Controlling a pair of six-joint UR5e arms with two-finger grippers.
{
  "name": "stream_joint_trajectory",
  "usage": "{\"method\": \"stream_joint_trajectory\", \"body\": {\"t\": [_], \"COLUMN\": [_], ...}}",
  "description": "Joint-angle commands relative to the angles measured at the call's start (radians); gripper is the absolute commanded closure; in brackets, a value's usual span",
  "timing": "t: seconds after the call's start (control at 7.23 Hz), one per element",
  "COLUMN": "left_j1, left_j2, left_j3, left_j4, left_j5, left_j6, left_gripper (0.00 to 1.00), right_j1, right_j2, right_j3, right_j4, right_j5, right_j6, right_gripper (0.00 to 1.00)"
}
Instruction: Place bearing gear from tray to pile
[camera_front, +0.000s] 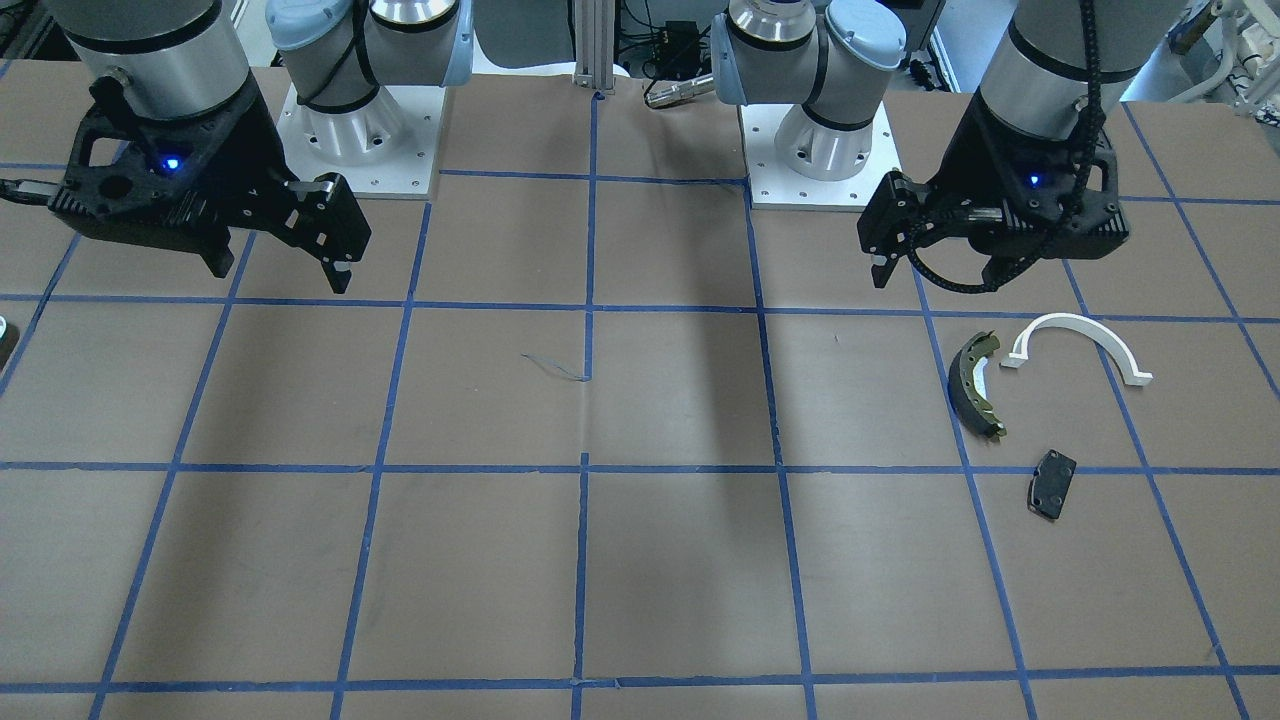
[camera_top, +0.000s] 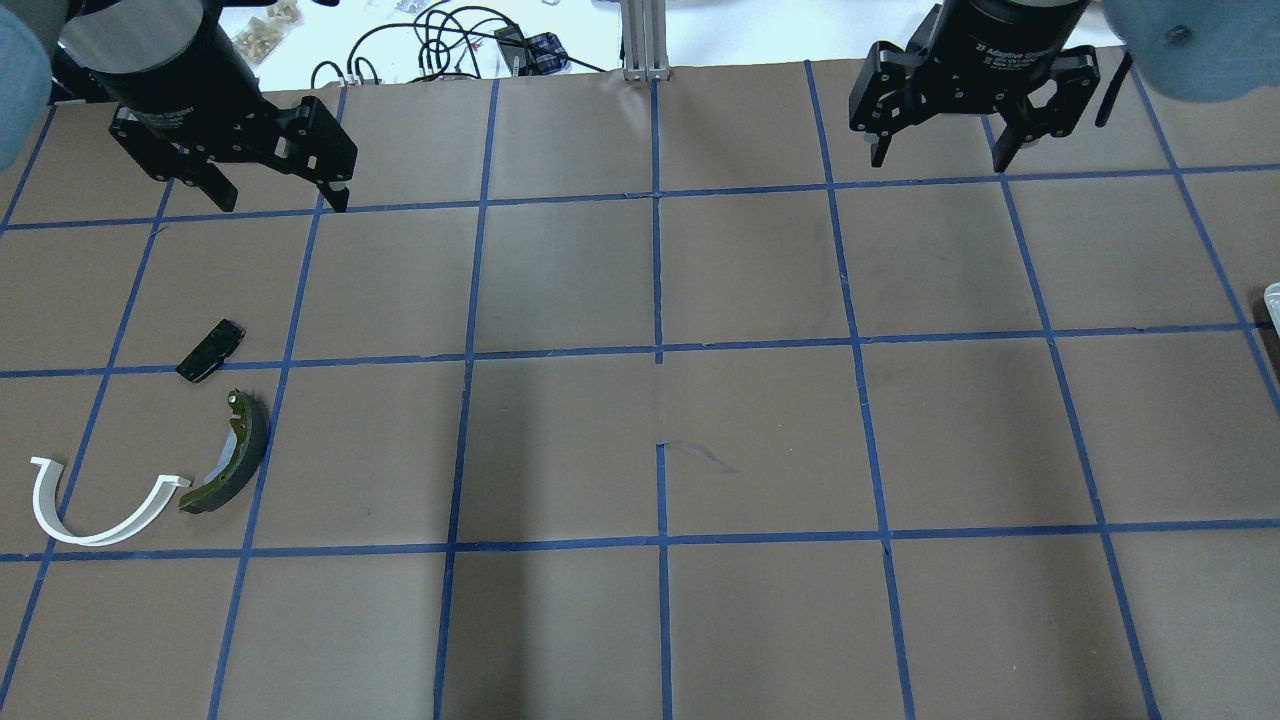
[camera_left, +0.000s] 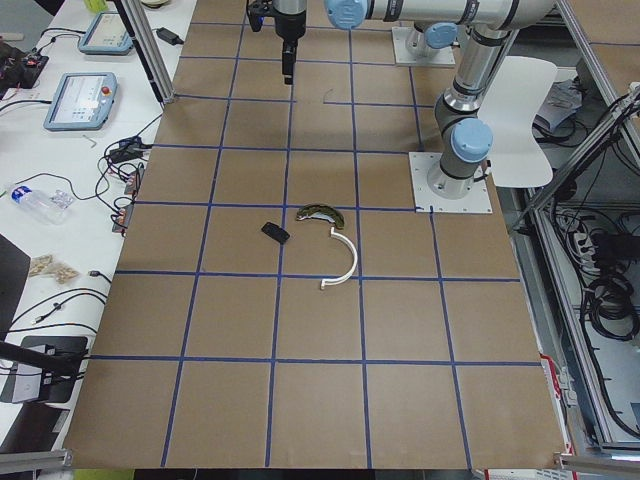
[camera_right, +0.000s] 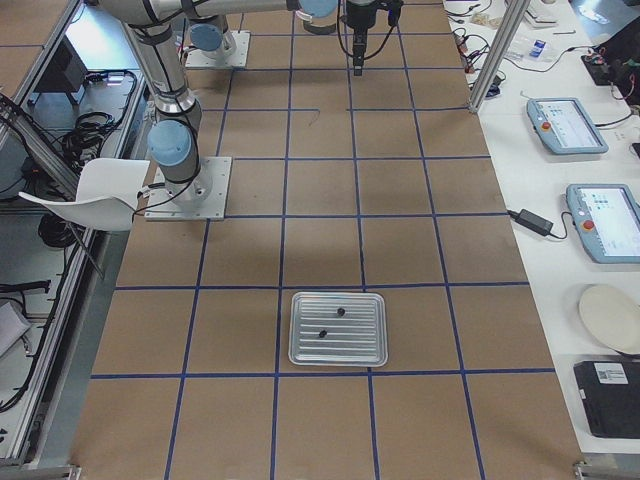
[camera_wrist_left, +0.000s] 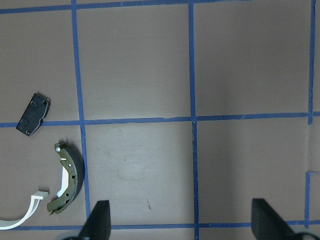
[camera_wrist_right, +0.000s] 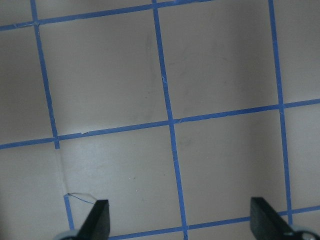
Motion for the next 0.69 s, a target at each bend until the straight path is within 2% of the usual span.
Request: {"method": "stream_joint_trajectory", "body": {"t": [0.0, 0.28, 0.55], "left_j1": [-0.002, -0.002, 0.000], "left_j2": [-0.011, -0.017, -0.037], "left_j3": [0.010, 0.013, -0.011], "left_j4": [0.001, 0.024, 0.121], "left_j5": [-0.001, -0.002, -0.047], "left_j6": [0.001, -0.006, -0.026], "left_gripper": [0.00, 0.00, 0.00], "right_j1": [0.000, 0.000, 0.000], "right_j2": [0.005, 0.007, 0.002], "right_j3": [0.000, -0.009, -0.013], "right_j4": [-0.002, 0.002, 0.013], "right_j5": [0.002, -0.010, -0.013], "right_j6": [0.002, 0.000, 0.002], "right_gripper": [0.00, 0.00, 0.00]}}
